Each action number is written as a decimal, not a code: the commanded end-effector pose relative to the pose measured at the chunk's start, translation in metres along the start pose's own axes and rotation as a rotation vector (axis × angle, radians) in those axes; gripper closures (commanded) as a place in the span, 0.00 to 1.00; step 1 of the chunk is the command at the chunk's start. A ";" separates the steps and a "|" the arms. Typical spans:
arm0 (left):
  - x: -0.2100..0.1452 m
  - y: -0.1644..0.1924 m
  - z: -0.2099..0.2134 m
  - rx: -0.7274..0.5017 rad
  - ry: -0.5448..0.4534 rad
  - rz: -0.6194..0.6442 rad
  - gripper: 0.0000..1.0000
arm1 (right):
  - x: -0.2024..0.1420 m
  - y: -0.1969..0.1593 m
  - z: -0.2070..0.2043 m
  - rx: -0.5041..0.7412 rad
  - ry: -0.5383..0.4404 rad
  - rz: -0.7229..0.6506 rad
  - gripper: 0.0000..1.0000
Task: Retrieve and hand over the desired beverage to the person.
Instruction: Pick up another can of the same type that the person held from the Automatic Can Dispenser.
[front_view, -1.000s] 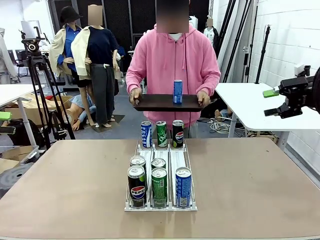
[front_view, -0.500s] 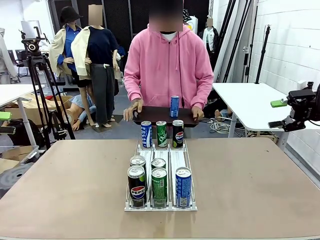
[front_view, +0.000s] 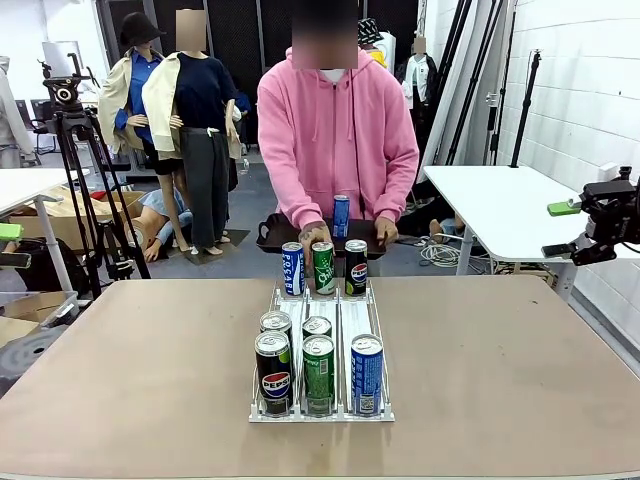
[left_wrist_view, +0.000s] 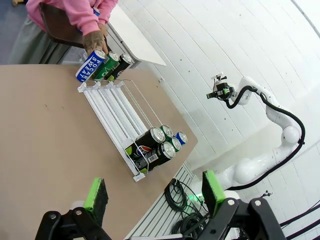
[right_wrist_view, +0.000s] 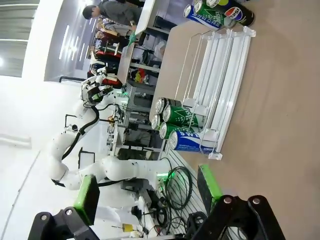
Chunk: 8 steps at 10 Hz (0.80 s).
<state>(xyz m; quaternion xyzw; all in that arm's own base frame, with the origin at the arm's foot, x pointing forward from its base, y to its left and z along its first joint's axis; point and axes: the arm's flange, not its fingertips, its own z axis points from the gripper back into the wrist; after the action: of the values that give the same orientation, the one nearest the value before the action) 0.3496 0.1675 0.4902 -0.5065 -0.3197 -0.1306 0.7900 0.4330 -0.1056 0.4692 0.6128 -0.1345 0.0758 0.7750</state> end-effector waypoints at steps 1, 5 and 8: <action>0.000 -0.001 0.001 -0.016 -0.011 -0.003 0.00 | 0.000 -0.003 0.000 -0.005 -0.013 -0.002 0.00; 0.000 -0.001 0.001 -0.016 -0.011 -0.003 0.00 | 0.000 -0.003 0.000 -0.005 -0.013 -0.002 0.00; 0.000 -0.001 0.001 -0.016 -0.011 -0.003 0.00 | 0.000 -0.003 0.000 -0.005 -0.013 -0.002 0.00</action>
<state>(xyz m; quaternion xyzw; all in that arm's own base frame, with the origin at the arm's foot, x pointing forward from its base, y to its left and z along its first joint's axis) 0.3496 0.1675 0.4902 -0.5065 -0.3197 -0.1306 0.7900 0.4328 -0.1071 0.4690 0.6124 -0.1356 0.0742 0.7753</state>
